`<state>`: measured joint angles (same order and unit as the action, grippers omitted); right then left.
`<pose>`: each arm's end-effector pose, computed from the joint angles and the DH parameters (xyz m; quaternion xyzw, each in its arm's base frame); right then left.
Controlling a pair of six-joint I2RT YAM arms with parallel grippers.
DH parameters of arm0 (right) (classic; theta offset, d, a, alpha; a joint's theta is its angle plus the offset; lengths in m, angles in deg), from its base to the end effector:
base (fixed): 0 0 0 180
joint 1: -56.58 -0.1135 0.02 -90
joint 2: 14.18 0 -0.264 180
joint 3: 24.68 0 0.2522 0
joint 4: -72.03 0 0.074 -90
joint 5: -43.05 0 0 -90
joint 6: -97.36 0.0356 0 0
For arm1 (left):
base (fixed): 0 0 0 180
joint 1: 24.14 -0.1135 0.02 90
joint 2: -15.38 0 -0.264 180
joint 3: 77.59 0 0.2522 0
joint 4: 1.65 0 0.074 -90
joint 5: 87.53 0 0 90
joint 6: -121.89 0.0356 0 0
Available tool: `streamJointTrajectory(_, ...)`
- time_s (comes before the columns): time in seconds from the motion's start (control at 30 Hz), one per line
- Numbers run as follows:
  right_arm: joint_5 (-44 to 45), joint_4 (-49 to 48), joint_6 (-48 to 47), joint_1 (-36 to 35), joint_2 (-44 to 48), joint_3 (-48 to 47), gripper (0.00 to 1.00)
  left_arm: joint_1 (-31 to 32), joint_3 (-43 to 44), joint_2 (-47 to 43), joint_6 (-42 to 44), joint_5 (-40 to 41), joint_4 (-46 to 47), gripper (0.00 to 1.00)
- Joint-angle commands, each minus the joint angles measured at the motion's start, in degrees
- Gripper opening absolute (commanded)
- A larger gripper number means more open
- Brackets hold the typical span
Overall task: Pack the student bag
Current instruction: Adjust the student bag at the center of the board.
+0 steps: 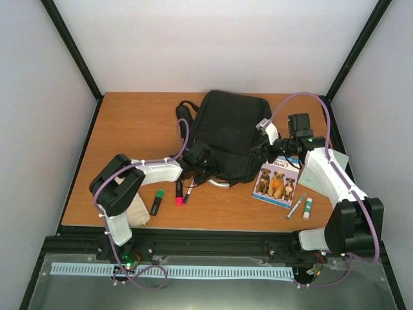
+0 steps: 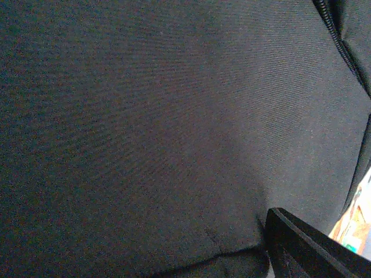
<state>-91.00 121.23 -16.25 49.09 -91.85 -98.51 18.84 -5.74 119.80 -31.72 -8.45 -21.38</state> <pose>0.2696 0.0604 0.2749 -0.3502 0.8152 0.3110 0.3408 0.2624 -0.2537 0.1472 -0.1384 0.9324 -0.3117 0.1200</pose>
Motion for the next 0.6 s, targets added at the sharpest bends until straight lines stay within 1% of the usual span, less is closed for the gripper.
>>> streamJointTrajectory(0.0,0.6,4.6,-7.4,0.0,0.9,-1.3,0.54,1.7,-2.0,-3.5,1.9,-1.0,-0.2,0.8)
streamJointTrajectory(0.17,-1.0,8.9,-14.5,-0.2,-1.7,-1.9,0.54,1.7,-0.7,-9.8,10.9,1.9,-9.5,0.89)
streamJointTrajectory(0.23,0.2,9.3,-16.8,-0.5,-3.0,-2.0,0.53,1.7,-1.9,-12.9,14.1,2.7,-12.4,0.93)
streamJointTrajectory(0.3,2.8,7.2,-17.4,-1.4,-3.6,-0.7,0.53,1.7,-3.6,-15.9,16.6,4.2,-14.5,0.94)
streamJointTrajectory(0.37,5.1,4.9,-18.4,-3.2,-4.0,0.9,0.53,1.7,-6.3,-18.7,18.4,5.5,-15.1,0.92)
streamJointTrajectory(0.43,8.3,3.4,-19.1,-5.7,-5.2,1.8,0.53,1.6,-8.5,-19.8,18.8,6.8,-15.6,0.87)
streamJointTrajectory(0.47,9.8,2.8,-19.2,-8.2,-6.1,1.9,0.53,1.6,-9.2,-20.1,18.8,8.1,-16.4,0.85)
streamJointTrajectory(0.57,12.7,1.7,-19.7,-12.6,-8.9,1.1,0.53,1.6,-9.4,-20.3,20.3,12.6,-17.7,0.76)
